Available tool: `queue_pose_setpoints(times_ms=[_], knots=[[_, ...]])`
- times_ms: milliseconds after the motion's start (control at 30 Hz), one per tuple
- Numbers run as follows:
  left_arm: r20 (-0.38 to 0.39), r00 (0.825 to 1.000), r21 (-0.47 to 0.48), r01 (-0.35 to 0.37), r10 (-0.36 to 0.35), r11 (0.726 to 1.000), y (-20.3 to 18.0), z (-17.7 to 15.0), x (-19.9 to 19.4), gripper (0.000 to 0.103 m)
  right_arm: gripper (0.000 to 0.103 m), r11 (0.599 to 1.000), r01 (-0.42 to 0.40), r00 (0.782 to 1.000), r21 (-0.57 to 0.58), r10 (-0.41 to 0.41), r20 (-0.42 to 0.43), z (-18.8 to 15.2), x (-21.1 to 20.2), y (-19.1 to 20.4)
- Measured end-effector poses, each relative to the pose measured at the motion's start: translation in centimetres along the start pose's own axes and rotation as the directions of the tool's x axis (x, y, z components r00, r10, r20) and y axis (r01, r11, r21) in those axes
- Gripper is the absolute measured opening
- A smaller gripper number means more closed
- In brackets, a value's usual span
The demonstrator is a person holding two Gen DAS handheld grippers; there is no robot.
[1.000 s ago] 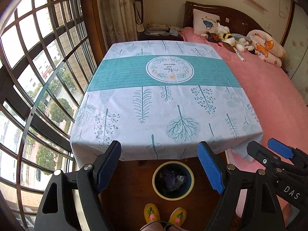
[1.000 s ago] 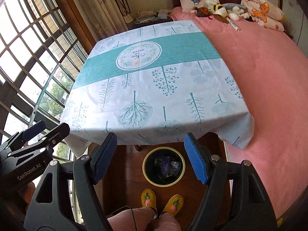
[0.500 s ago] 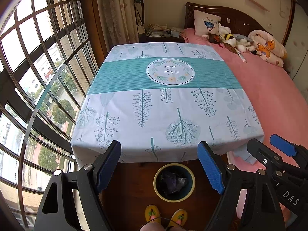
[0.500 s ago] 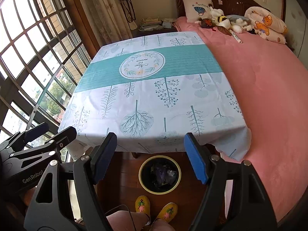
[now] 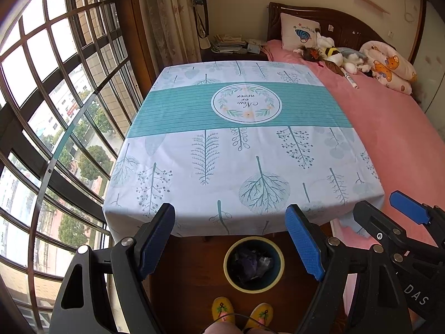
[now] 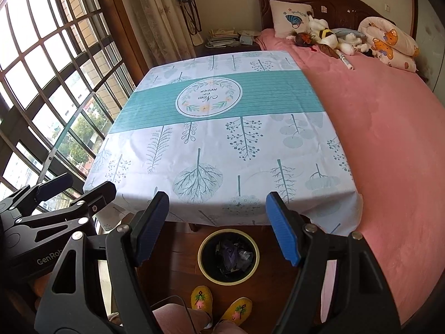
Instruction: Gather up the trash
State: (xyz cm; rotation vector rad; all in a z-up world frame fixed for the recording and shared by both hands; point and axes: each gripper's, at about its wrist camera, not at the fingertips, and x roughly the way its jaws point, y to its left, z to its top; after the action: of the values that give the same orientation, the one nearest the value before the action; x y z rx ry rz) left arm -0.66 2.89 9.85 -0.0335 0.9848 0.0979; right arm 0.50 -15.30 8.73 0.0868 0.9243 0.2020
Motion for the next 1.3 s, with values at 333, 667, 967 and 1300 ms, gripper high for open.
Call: queue_pose_setpoints(times_ms=[333, 667, 967, 1300], knots=[[-0.017, 1.0, 0.01, -0.01, 0.01, 1.0, 0.0, -0.1, 0.7, 0.083, 0.07, 1.0, -0.011, 1.0, -0.007, 0.011, -0.013, 0.0, 0.6, -0.2], [-0.039, 0.999, 0.019, -0.003, 0.004, 1.0, 0.0, -0.4, 1.1, 0.083, 0.07, 1.0, -0.015, 0.999, -0.006, 0.015, -0.033, -0.2, 1.2, -0.7], [-0.042, 0.999, 0.022, -0.003, 0.004, 1.0, -0.2, -0.6, 1.1, 0.083, 0.07, 1.0, -0.016, 0.999, -0.002, 0.016, -0.04, -0.4, 1.5, -0.9], [-0.042, 0.999, 0.023, -0.001, 0.002, 1.0, -0.4, -0.6, 1.1, 0.083, 0.07, 1.0, -0.016, 0.999, -0.003, 0.016, -0.04, -0.3, 1.4, -1.0]])
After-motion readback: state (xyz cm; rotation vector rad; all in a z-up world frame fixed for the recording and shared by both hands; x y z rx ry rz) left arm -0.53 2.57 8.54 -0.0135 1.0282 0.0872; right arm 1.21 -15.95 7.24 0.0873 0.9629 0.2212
